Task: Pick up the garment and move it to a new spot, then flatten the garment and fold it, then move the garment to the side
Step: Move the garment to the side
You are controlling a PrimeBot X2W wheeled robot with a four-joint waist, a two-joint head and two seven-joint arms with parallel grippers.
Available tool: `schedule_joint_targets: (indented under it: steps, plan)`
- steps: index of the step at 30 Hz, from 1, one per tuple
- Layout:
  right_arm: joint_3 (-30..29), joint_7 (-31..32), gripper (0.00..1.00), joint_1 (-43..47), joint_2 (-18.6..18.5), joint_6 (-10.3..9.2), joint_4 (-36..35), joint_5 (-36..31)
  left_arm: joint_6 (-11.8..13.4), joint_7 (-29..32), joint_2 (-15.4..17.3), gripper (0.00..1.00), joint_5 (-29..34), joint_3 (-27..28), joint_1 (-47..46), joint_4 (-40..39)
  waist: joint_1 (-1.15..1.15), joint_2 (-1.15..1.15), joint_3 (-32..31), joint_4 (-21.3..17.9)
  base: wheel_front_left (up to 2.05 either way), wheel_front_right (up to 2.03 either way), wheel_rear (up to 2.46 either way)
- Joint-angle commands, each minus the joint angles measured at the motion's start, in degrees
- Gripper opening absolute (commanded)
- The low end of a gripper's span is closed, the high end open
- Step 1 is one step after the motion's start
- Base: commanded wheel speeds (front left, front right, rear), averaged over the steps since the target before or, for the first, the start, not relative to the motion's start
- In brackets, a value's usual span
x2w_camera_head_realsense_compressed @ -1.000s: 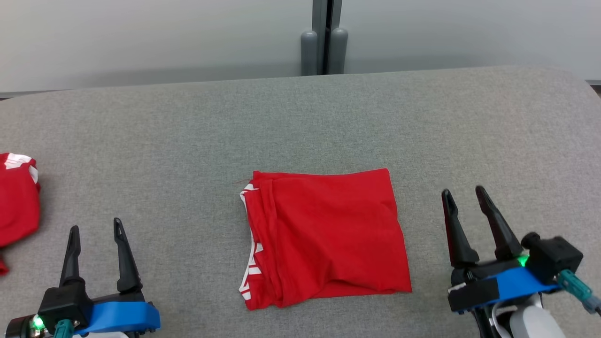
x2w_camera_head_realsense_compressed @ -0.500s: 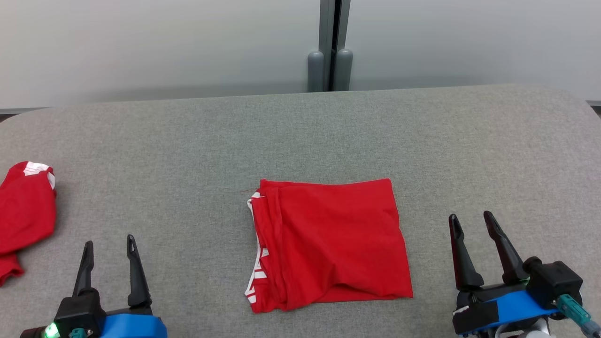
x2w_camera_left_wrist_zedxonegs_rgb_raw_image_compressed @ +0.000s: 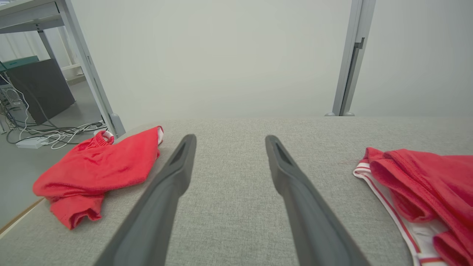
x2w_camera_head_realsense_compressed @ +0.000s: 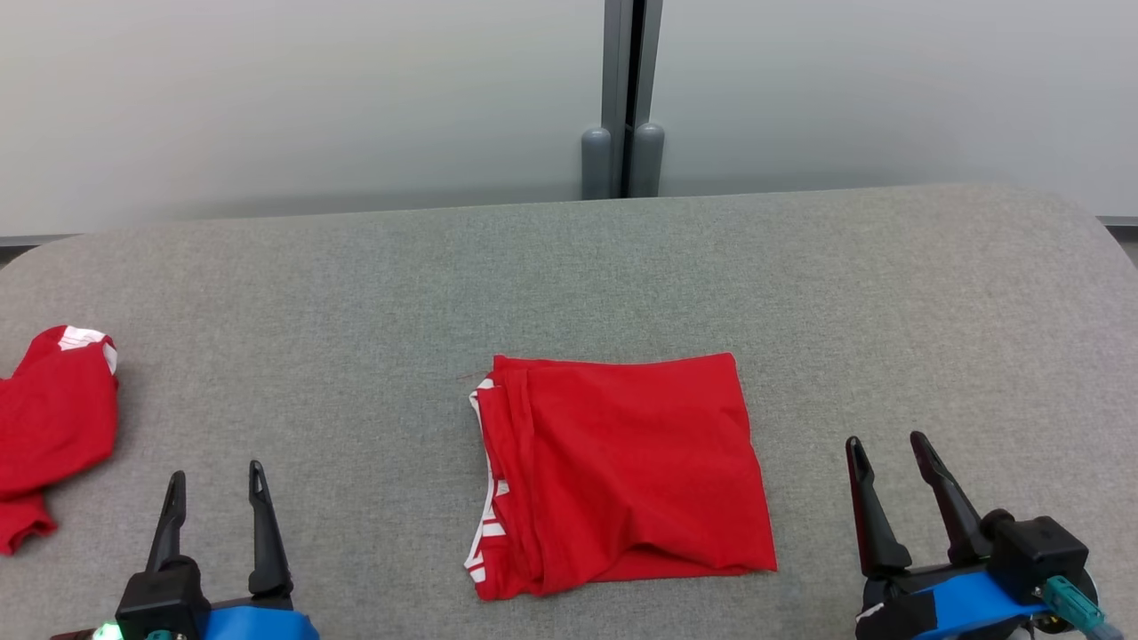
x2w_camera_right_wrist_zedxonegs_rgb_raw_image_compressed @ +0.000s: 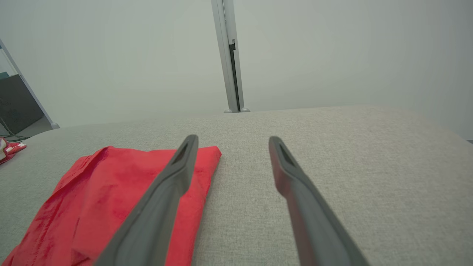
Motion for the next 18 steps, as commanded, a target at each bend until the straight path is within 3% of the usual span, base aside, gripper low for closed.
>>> schedule_joint_targets:
  steps: [1,18]
  plan:
    - [-0.29,-0.28,1.0,0.19,0.03,0.01,0.39,-0.11,0.46,-0.24,0.28,1.0,0.31,-0.17,0.72,0.05,0.01,0.0,-0.18,-0.04,0.0,0.0,0.0]
    - [-0.33,-0.29,1.0,-0.13,0.04,0.01,2.25,-0.4,0.95,-0.24,0.94,1.0,-0.18,-0.61,1.12,0.24,0.01,0.0,-0.71,-0.2,0.0,0.0,0.0]
